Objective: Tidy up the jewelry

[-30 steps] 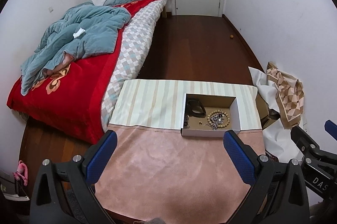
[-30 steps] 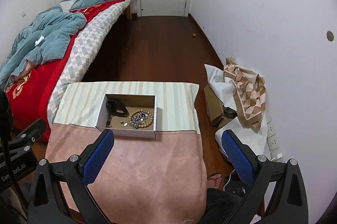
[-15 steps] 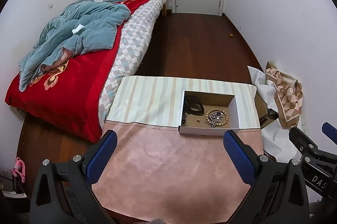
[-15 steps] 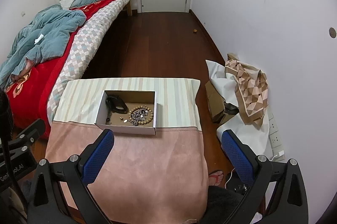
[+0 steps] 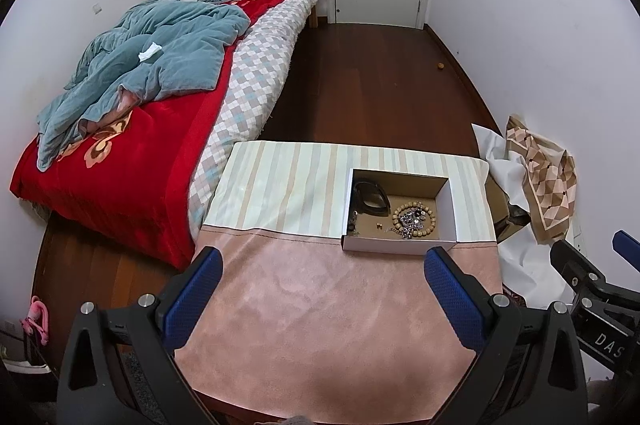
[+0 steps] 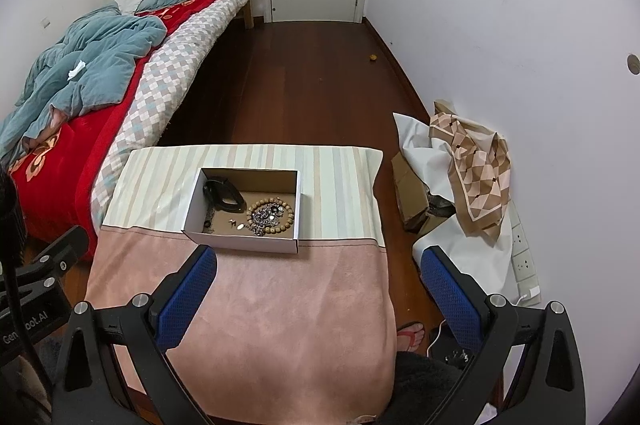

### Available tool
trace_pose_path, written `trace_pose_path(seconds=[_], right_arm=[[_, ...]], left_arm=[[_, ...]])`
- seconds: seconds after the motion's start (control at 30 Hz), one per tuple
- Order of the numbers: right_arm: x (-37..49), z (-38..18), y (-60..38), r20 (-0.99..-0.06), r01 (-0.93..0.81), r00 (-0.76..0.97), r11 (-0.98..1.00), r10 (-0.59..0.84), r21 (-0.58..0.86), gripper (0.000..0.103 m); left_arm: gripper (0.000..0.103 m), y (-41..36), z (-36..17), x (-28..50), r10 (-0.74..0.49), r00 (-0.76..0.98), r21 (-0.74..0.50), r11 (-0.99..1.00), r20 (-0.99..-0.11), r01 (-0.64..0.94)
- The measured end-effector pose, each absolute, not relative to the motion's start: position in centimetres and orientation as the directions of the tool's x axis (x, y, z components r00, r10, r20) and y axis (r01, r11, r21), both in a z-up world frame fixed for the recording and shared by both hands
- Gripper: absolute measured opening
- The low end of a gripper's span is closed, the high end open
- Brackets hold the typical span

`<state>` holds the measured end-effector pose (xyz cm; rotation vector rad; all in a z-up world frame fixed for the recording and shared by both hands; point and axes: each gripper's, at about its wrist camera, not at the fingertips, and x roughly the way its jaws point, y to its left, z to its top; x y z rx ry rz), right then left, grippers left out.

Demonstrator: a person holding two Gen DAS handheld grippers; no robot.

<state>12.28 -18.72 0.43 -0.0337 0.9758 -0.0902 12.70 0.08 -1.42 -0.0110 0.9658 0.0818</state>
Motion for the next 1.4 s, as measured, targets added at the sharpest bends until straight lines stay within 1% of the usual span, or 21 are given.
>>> trace_pose_path(seconds=[1.4], right_arm=[[12.31, 0.89, -18.56, -0.823, 0.054, 0.562, 0.996, -0.084, -0.065, 0.103]], left_arm=[[0.103, 0.26, -1.00, 11.99, 0.075, 0.585, 0.039, 0.996, -0.808, -0.075]])
